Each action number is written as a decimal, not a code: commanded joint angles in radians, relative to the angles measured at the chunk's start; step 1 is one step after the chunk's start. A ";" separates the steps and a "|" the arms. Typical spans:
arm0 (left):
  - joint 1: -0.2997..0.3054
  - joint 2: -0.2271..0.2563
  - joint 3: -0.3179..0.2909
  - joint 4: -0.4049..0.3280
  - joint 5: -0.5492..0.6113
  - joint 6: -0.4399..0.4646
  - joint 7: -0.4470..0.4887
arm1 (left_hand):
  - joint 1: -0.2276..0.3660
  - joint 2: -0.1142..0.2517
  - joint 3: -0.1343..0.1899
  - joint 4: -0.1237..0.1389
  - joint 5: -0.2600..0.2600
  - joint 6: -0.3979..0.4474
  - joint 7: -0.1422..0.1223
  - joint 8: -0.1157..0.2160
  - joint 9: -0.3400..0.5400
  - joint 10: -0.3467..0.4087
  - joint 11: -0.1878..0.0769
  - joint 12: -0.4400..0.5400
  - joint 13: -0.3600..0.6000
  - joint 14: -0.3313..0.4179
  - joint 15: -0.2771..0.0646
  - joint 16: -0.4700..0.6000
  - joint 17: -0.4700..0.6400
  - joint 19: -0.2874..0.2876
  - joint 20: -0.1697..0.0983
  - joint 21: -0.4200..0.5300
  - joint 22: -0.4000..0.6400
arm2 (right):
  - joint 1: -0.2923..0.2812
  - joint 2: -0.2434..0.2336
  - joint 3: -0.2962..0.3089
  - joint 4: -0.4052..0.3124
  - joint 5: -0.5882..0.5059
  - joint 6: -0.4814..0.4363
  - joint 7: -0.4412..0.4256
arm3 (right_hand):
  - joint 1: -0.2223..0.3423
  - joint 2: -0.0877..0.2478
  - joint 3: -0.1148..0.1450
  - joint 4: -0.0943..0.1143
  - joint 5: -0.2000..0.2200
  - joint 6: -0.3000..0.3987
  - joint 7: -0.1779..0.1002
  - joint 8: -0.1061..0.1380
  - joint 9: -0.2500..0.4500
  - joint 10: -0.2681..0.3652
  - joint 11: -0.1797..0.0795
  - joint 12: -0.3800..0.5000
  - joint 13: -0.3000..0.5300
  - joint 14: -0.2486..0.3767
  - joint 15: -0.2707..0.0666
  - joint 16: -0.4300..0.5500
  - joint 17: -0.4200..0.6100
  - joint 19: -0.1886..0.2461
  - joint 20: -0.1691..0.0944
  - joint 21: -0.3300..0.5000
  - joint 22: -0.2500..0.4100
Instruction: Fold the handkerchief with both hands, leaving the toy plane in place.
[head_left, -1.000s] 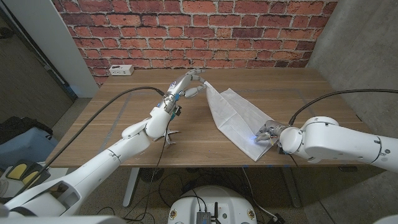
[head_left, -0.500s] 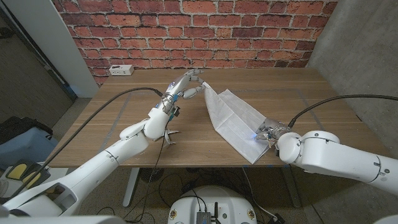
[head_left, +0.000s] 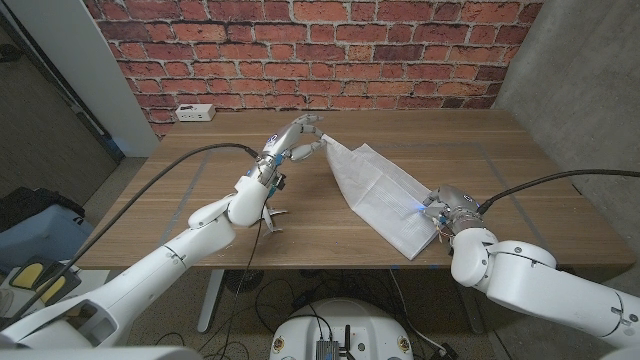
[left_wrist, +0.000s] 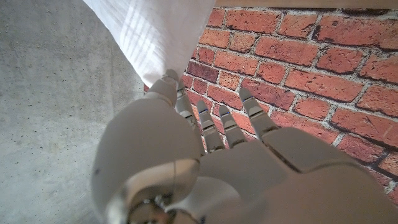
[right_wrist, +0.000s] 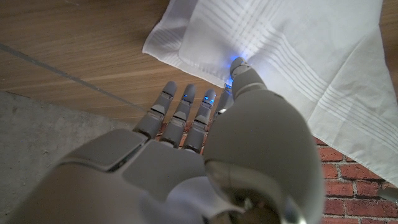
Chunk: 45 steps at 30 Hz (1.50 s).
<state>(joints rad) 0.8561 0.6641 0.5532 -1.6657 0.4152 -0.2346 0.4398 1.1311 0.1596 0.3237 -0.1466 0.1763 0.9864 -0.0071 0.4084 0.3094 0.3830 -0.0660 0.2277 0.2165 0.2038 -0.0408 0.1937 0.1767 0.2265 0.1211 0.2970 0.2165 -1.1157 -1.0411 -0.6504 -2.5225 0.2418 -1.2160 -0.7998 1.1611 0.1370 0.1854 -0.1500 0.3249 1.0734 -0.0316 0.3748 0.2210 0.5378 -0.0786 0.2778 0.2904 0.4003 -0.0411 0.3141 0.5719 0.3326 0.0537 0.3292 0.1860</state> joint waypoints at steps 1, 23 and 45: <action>0.015 0.008 -0.007 -0.017 -0.004 0.020 -0.005 | 0.009 0.001 0.001 -0.006 -0.001 0.038 -0.001 0.011 0.089 -0.010 0.001 -0.001 0.002 -0.005 -0.038 -0.003 0.003 -0.001 0.000 0.004 0.003 | -0.137 0.045 0.098 -0.028 -0.123 0.003 -0.047 | 0.009 0.000 0.010 0.000 -0.004 0.007 0.010 0.007 0.026 0.005 -0.003 0.004 0.001 0.009 -0.085 -0.006 -0.001 -0.001 0.007 0.001 0.002; -0.085 -0.011 0.039 0.046 -0.074 0.049 -0.160 | 0.007 0.003 -0.001 -0.004 -0.002 0.034 -0.007 0.008 0.086 -0.038 0.001 -0.010 0.002 -0.038 -0.018 -0.011 0.004 -0.018 0.006 0.001 0.003 | -0.194 0.106 0.090 -0.007 -0.388 0.020 -0.111 | 0.014 -0.007 0.023 -0.001 -0.013 0.014 0.018 0.021 0.031 0.025 -0.009 0.005 -0.004 0.023 -0.095 -0.019 -0.013 0.004 0.005 -0.001 0.001; -0.166 -0.045 0.090 0.123 -0.068 0.050 -0.186 | 0.010 0.002 -0.002 -0.005 -0.003 0.039 -0.004 0.010 0.084 -0.040 0.003 -0.008 0.002 -0.041 -0.016 -0.008 0.004 -0.022 0.007 0.002 0.003 | -0.064 0.119 0.021 0.084 -0.544 -0.001 0.007 | 0.010 -0.012 0.036 0.002 -0.020 0.019 0.015 0.026 0.023 0.040 -0.018 0.005 -0.008 0.038 -0.112 -0.032 -0.022 0.022 -0.010 0.000 0.000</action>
<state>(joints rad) 0.7315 0.6341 0.6197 -1.5773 0.3413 -0.1887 0.2703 1.1307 0.1592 0.3262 -0.1492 0.1763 0.9864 -0.0071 0.4085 0.3094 0.3489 -0.0641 0.2182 0.2163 0.1680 -0.0410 0.1850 0.1767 0.2085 0.1284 0.2970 0.2163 -1.2382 -0.9308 -0.6020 -2.4873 -0.2342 -1.2134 -0.8468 1.1661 0.1311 0.2136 -0.1467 0.3086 1.0697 -0.0277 0.3933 0.2210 0.5708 -0.0958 0.2778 0.2831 0.4267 -0.0460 0.2872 0.5513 0.3451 0.0411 0.3291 0.1860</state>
